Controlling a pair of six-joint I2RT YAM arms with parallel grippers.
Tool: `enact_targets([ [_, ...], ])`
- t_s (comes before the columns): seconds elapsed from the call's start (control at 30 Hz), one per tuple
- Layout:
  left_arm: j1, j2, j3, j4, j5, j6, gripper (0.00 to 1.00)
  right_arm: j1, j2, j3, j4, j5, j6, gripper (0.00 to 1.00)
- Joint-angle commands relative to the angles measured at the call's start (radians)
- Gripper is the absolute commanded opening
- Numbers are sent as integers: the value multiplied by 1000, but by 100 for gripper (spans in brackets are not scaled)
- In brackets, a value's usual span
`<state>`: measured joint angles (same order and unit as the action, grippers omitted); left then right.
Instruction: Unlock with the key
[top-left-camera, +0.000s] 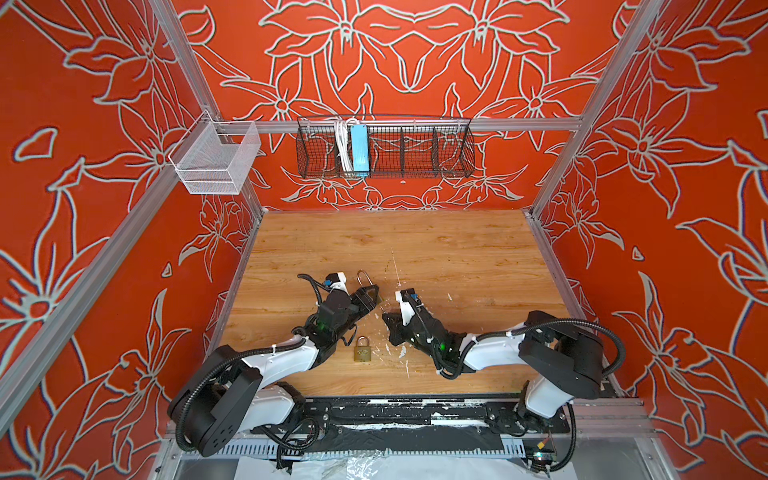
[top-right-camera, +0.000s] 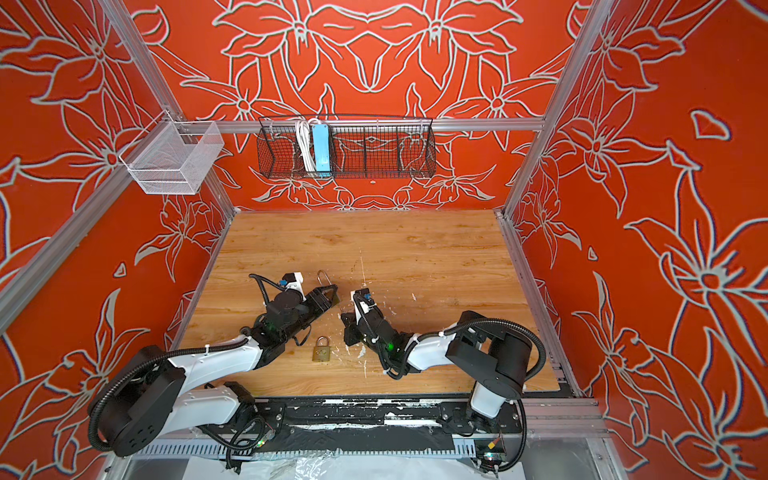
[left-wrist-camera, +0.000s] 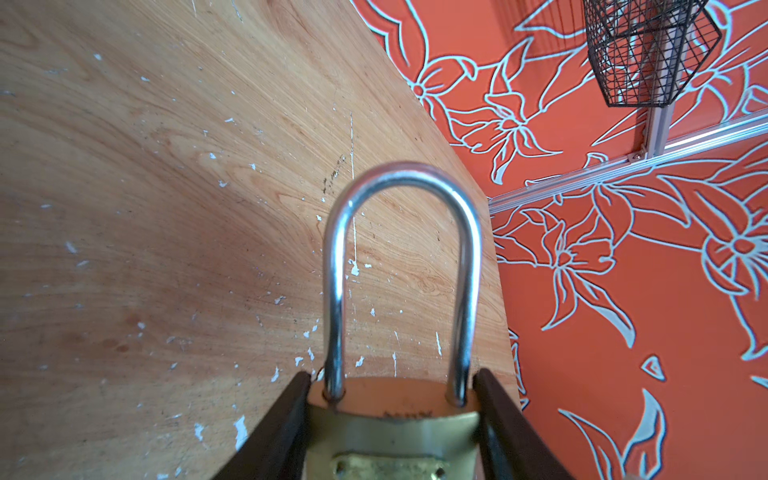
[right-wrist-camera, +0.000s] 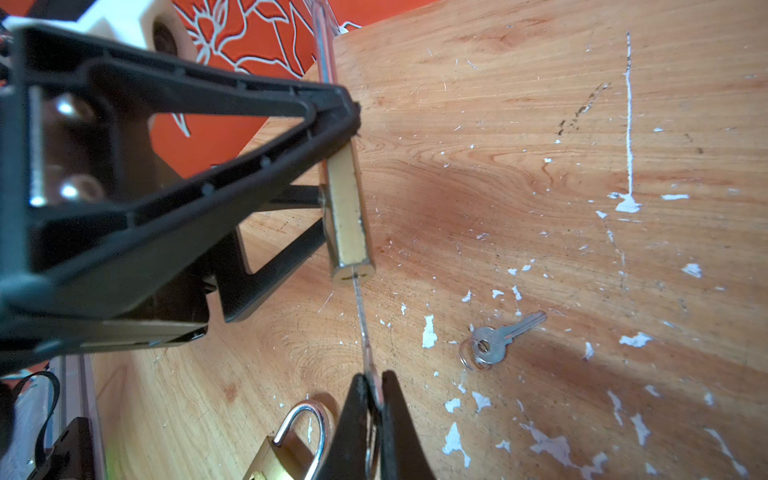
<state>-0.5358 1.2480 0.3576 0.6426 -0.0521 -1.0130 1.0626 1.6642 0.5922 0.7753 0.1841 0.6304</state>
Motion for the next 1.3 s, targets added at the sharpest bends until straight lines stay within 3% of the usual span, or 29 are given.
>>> enact_targets([
  [0.0, 5, -33, 20, 72, -17, -6, 0, 7, 11, 28, 22, 6, 18, 0],
  [0.7, 5, -9, 28, 98, 37, -6, 0, 5, 8, 84, -47, 103, 11, 0],
  [1.27, 5, 56, 29, 137, 97, 50, 0, -25, 4, 140, -33, 68, -22, 0],
])
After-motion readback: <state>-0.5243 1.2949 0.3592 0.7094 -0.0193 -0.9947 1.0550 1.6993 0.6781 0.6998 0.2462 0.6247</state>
